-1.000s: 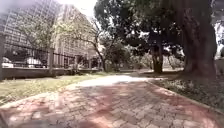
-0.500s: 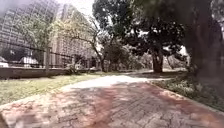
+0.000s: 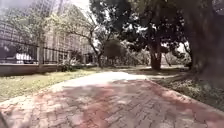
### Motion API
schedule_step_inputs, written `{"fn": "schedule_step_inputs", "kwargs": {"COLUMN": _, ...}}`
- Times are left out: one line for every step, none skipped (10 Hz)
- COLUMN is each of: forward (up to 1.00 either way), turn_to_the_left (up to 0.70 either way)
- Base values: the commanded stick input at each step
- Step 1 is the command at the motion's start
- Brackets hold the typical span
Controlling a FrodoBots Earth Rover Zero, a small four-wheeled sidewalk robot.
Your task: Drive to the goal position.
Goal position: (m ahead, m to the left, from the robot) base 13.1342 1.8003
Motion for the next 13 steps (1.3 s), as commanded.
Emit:
{"fn": "schedule_step_inputs", "kwargs": {"forward": 0.70, "turn_to_the_left": -0.01}}
{"fn": "schedule_step_inputs", "kwargs": {"forward": 0.70, "turn_to_the_left": 0.00}}
{"fn": "schedule_step_inputs", "kwargs": {"forward": 0.70, "turn_to_the_left": 0.00}}
{"fn": "schedule_step_inputs", "kwargs": {"forward": 0.70, "turn_to_the_left": 0.00}}
{"fn": "schedule_step_inputs", "kwargs": {"forward": 0.70, "turn_to_the_left": 0.00}}
{"fn": "schedule_step_inputs", "kwargs": {"forward": 0.70, "turn_to_the_left": 0.00}}
{"fn": "schedule_step_inputs", "kwargs": {"forward": 0.70, "turn_to_the_left": 0.00}}
{"fn": "schedule_step_inputs", "kwargs": {"forward": 0.70, "turn_to_the_left": 0.00}}
{"fn": "schedule_step_inputs", "kwargs": {"forward": 0.70, "turn_to_the_left": 0.00}}
{"fn": "schedule_step_inputs", "kwargs": {"forward": 0.70, "turn_to_the_left": 0.00}}
{"fn": "schedule_step_inputs", "kwargs": {"forward": 0.70, "turn_to_the_left": 0.00}}
{"fn": "schedule_step_inputs", "kwargs": {"forward": 0.70, "turn_to_the_left": 0.00}}
{"fn": "schedule_step_inputs", "kwargs": {"forward": 0.70, "turn_to_the_left": -0.08}}
